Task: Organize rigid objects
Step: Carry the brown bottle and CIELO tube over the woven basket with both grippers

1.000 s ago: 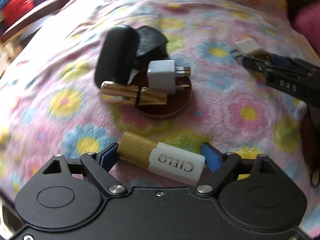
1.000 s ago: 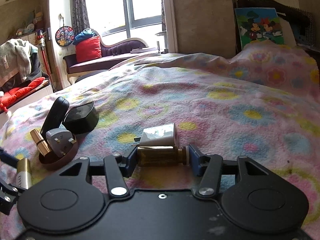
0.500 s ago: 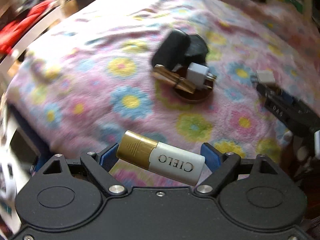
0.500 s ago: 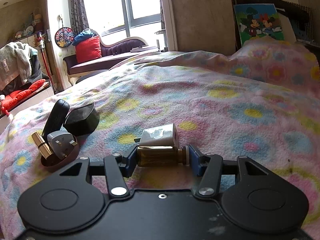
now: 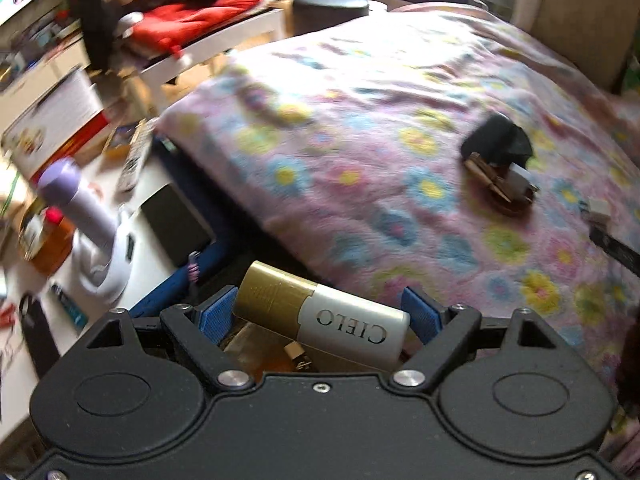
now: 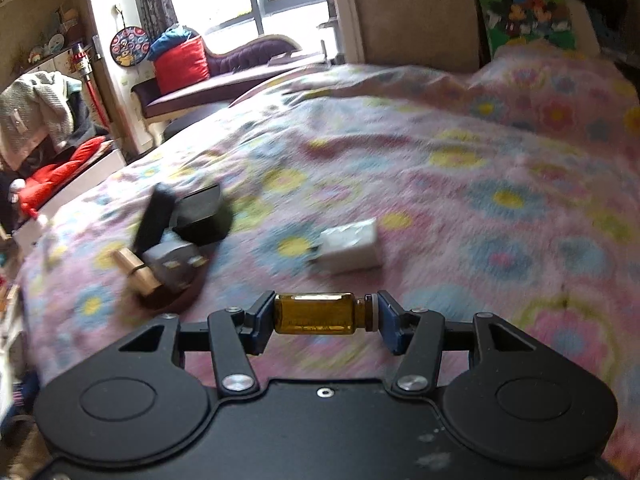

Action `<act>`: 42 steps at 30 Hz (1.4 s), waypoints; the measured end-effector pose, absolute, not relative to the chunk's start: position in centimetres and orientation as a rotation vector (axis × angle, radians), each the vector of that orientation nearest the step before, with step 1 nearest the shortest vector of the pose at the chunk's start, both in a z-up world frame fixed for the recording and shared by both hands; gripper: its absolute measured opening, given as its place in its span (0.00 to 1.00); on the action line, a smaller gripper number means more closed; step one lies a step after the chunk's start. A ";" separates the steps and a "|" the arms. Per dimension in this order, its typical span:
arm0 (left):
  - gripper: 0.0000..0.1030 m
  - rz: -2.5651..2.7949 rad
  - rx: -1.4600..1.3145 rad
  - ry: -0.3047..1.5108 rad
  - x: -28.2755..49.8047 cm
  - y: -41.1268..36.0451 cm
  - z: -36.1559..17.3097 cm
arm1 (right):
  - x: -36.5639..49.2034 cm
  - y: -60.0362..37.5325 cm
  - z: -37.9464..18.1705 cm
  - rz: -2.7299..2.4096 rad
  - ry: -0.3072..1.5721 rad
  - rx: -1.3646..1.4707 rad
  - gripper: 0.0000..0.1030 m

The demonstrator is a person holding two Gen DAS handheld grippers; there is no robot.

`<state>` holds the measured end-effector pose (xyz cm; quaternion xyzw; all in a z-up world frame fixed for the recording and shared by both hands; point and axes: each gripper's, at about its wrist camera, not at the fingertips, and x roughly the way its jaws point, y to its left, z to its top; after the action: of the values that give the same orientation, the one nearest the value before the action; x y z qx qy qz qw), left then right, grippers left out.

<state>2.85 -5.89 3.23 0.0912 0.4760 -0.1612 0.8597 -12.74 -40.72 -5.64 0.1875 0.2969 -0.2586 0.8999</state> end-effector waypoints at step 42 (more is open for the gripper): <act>0.81 -0.203 0.065 1.240 4.3 1.6 -3.1 | -8.2 -15.8 -5.5 0.148 0.967 0.181 0.51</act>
<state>4.28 1.59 -3.11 0.0303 0.5801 -0.0951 0.8084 -8.23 -15.80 -5.49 0.0869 0.4637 0.0710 0.8788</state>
